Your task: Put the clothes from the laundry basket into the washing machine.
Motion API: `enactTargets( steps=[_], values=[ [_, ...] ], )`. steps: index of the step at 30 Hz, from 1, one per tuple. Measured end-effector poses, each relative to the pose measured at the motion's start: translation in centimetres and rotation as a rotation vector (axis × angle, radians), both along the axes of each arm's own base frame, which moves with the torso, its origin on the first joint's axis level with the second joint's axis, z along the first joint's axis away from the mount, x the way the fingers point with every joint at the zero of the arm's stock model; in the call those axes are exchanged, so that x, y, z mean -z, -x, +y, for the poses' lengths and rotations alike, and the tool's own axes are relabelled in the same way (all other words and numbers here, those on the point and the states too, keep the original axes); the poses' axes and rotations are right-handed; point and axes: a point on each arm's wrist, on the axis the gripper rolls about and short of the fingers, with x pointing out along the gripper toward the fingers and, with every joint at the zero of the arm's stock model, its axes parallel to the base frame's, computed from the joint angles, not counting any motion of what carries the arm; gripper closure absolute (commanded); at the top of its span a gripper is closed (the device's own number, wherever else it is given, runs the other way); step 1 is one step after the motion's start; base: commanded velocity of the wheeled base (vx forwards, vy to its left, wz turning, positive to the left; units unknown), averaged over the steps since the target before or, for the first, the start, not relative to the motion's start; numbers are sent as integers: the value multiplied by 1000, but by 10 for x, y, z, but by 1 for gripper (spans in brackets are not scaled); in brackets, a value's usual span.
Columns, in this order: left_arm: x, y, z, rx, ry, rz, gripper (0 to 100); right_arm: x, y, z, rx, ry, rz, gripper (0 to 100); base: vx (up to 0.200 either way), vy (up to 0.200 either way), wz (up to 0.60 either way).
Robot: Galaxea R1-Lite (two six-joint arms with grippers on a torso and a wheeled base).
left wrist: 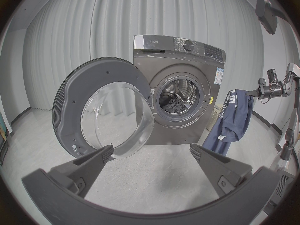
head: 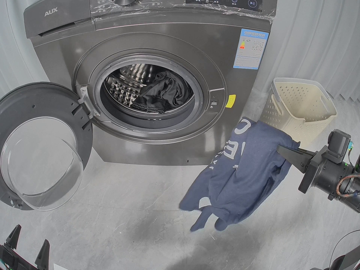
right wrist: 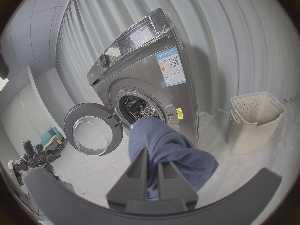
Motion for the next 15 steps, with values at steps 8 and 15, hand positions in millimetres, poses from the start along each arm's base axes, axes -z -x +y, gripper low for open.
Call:
enactTargets(
  steps=[8,15],
  values=[
    [0,0,0,1,3,0,0,-1,-2,-1,9,-4,-1,100,-50,0,0],
    [0,0,0,-1,4,1,0,-2,-3,0,10,-13,1,100,0,114,0]
  ],
)
